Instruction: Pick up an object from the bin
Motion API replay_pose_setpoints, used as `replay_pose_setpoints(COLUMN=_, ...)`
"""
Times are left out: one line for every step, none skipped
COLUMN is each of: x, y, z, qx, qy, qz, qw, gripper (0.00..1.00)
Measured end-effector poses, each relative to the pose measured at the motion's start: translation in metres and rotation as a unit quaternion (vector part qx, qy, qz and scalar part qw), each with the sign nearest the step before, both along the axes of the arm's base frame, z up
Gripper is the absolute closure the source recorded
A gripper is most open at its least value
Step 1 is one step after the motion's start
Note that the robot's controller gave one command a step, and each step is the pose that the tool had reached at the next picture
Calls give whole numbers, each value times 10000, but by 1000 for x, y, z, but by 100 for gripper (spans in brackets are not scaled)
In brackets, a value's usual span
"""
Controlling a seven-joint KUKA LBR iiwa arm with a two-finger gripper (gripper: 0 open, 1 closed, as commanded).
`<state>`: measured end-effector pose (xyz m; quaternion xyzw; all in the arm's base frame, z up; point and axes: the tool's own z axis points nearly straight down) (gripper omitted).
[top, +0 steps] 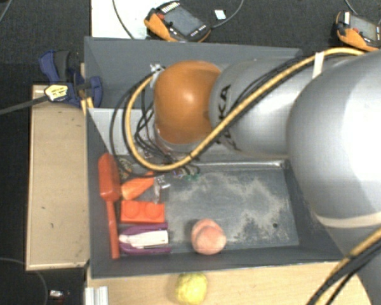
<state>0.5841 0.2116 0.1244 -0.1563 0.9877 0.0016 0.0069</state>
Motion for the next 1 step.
replay_pose_setpoints(x=8, y=12, z=-45, qx=14, qy=-10, qz=-214, qw=9998, gripper=100)
